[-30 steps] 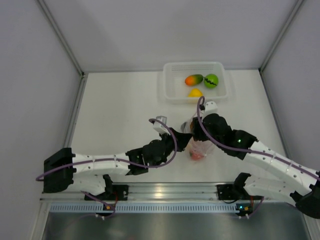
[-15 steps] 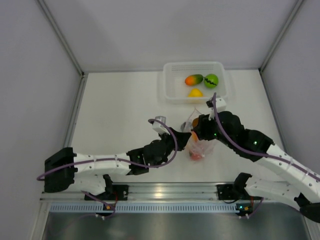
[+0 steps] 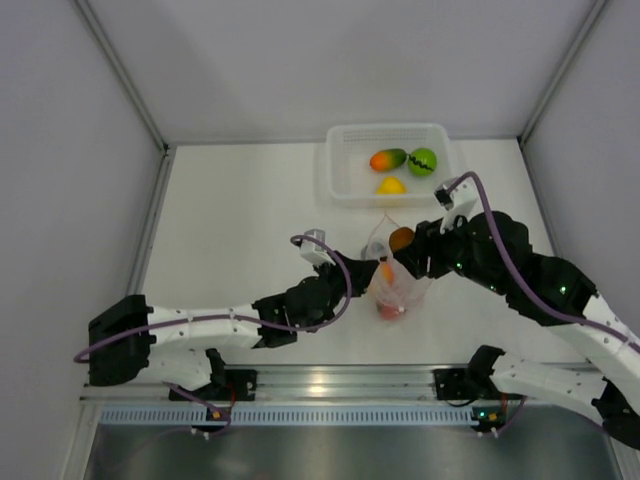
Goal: Open the zip-top bag and remove the fake food
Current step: Pick up the fake fruit from the zipper food storage bag, then place the fake fruit in the bin.
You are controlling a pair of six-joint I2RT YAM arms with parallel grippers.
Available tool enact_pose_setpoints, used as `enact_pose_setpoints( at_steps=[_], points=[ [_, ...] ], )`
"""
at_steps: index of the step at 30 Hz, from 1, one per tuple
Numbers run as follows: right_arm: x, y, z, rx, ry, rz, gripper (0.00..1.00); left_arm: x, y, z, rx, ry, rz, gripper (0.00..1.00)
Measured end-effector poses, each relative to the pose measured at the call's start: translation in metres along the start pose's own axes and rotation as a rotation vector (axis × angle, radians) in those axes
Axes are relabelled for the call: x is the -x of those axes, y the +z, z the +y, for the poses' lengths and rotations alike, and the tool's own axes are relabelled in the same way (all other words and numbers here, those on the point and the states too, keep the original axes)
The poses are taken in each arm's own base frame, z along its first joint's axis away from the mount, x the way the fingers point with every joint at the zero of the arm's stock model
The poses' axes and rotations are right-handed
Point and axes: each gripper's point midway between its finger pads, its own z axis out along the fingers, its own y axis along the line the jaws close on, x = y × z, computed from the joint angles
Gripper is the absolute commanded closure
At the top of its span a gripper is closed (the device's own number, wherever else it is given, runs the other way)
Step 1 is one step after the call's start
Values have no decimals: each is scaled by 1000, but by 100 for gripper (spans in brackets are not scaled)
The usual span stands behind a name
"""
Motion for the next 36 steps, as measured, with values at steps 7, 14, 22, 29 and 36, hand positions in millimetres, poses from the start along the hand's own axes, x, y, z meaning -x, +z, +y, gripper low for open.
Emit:
enact_pose_setpoints(
  at_steps=[7,14,22,29,36],
  points=[
    [63,-1,-12,-103,-8,-95,71,-9,-6,20,29,-7,17,100],
    [75,36,-82,-281,88,-36,71,-5,-19,34,36,-29,14,100],
    [90,83,-158,-417,191,-47,72,5,-29,39,32,-53,-8,100],
    [89,158,-225,-523,234,11,71,10,-33,36,20,-63,-17,100],
    [61,223,-272,-603,246,109,67,11,-34,36,18,-49,-20,100]
  ],
)
